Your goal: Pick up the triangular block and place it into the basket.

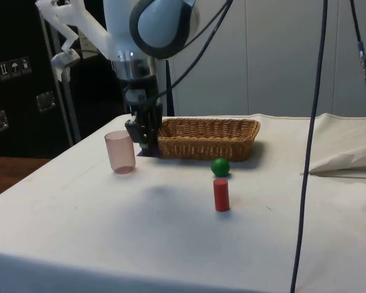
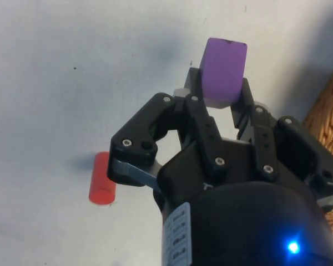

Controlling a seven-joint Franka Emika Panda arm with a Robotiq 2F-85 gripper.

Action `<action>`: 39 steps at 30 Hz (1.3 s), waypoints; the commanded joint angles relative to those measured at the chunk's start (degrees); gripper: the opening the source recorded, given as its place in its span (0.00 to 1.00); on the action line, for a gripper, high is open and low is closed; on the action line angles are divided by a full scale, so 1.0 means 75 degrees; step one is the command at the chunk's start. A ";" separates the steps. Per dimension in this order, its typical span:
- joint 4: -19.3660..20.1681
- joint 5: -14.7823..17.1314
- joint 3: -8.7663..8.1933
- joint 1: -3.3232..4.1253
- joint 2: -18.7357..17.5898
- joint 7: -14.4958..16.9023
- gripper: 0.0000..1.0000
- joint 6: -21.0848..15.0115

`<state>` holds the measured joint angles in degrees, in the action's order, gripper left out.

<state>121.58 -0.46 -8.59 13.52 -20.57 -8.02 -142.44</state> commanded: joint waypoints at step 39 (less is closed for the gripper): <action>0.0917 0.0008 -0.0634 -0.0046 0.1688 0.0604 0.34 0.0825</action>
<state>127.88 -0.52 -13.52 13.46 -8.37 -3.78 -135.79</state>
